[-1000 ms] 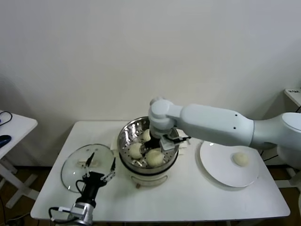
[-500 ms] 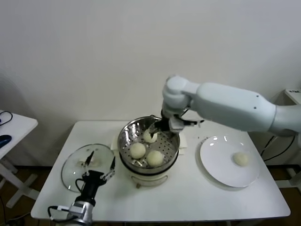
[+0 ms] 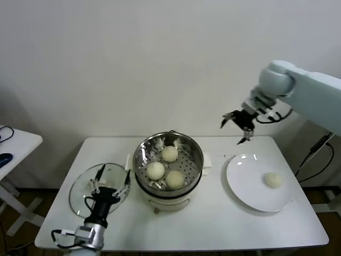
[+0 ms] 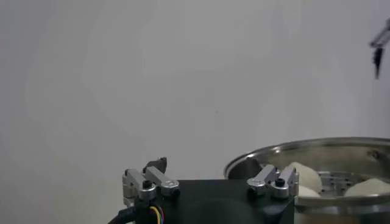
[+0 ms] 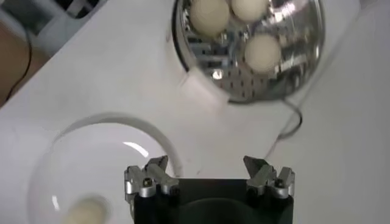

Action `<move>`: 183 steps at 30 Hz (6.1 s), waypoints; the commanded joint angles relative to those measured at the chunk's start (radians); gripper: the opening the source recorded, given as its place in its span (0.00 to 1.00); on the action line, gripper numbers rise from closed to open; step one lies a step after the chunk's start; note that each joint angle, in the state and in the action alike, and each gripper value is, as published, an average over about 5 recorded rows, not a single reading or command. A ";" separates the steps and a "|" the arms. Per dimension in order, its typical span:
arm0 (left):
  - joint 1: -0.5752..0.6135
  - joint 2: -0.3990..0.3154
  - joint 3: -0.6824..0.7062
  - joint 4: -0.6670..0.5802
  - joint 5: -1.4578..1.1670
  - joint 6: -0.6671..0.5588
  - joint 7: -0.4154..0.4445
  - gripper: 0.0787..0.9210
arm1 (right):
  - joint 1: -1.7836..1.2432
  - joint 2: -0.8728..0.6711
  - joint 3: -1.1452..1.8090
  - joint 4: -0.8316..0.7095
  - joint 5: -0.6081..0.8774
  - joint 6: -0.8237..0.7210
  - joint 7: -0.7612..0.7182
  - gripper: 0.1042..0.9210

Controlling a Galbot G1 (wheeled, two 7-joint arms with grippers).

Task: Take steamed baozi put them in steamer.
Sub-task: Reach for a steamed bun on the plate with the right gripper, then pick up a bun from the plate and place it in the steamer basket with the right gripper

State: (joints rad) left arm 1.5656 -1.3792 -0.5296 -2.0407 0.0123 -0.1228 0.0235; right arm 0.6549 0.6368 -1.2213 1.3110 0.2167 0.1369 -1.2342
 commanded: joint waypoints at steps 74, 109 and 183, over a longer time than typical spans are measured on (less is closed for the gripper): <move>0.029 -0.020 -0.018 0.011 0.028 0.006 -0.004 0.88 | -0.796 0.176 0.840 -0.626 -0.645 0.090 0.009 0.77; 0.020 -0.032 0.034 -0.017 0.034 0.021 -0.010 0.88 | 0.196 0.328 -0.344 -0.439 0.492 -0.141 0.023 0.73; -0.009 -0.032 0.017 0.036 0.080 0.022 -0.031 0.88 | -0.031 0.574 -0.445 -0.266 0.658 -0.353 0.236 0.73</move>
State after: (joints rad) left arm 1.5564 -1.4109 -0.5132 -2.0043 0.0915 -0.1009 -0.0070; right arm 0.6292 1.2074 -1.6679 1.0535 0.8845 -0.2157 -1.0013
